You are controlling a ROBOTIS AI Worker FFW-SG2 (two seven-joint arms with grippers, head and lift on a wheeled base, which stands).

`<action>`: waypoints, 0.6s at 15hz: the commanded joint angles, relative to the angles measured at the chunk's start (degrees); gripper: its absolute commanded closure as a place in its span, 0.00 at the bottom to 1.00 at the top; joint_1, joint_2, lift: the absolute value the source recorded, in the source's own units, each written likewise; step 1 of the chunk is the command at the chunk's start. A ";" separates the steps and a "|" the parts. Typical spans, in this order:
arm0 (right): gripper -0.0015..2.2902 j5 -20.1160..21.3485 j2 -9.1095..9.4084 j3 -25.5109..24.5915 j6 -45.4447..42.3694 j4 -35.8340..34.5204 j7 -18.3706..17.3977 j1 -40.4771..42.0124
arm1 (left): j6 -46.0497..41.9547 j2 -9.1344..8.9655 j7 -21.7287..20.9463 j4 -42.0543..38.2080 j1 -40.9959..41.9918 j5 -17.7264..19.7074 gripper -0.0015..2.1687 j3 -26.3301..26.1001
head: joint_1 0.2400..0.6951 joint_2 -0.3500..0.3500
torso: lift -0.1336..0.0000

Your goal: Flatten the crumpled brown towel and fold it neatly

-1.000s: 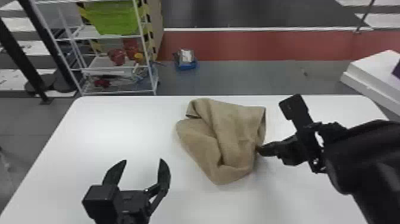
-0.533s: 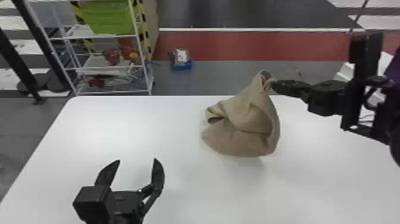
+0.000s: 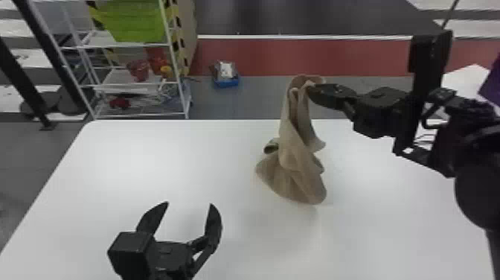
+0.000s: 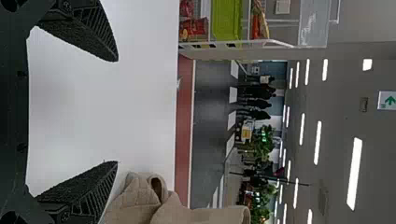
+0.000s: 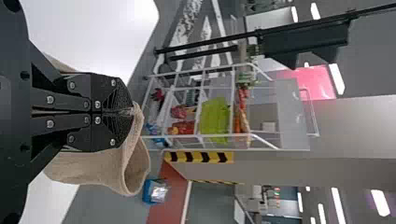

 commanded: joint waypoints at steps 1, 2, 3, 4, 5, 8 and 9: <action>0.52 -5.74 1.79 -1.76 -7.35 0.71 -0.50 1.00 | 0.03 0.01 0.09 -0.08 -0.06 -0.01 0.05 -0.03 | 1.00 0.56 | 0.07; 0.52 -2.49 0.65 -0.70 -5.24 0.80 2.40 0.56 | 0.03 0.01 0.09 0.01 -0.06 -0.01 0.05 -0.03 | 1.00 0.57 | 0.07; 0.52 -2.93 1.79 -0.53 -10.33 0.53 -0.15 2.14 | 0.03 0.01 0.09 0.10 -0.14 -0.01 0.05 -0.03 | 1.00 0.58 | 0.07; 0.52 -9.52 3.81 -4.39 -13.15 0.89 -1.03 2.05 | 0.03 -0.08 0.09 0.10 -0.14 -0.01 0.05 -0.03 | 1.00 0.59 | 0.07; 0.52 -9.87 2.75 -6.06 -9.46 0.80 -0.15 1.35 | 0.03 0.01 0.17 -0.08 -0.06 -0.01 0.05 -0.03 | 1.00 0.59 | 0.07; 0.52 -11.01 2.05 -11.60 -6.29 -0.08 1.17 2.23 | -0.14 0.01 0.35 0.01 0.12 -0.01 0.05 -0.03 | 1.00 0.54 | 0.07; 0.52 -11.63 1.88 -13.97 -5.94 -0.26 1.43 2.14 | -0.14 0.01 0.35 0.01 0.12 -0.01 0.05 0.06 | 1.00 0.53 | 0.07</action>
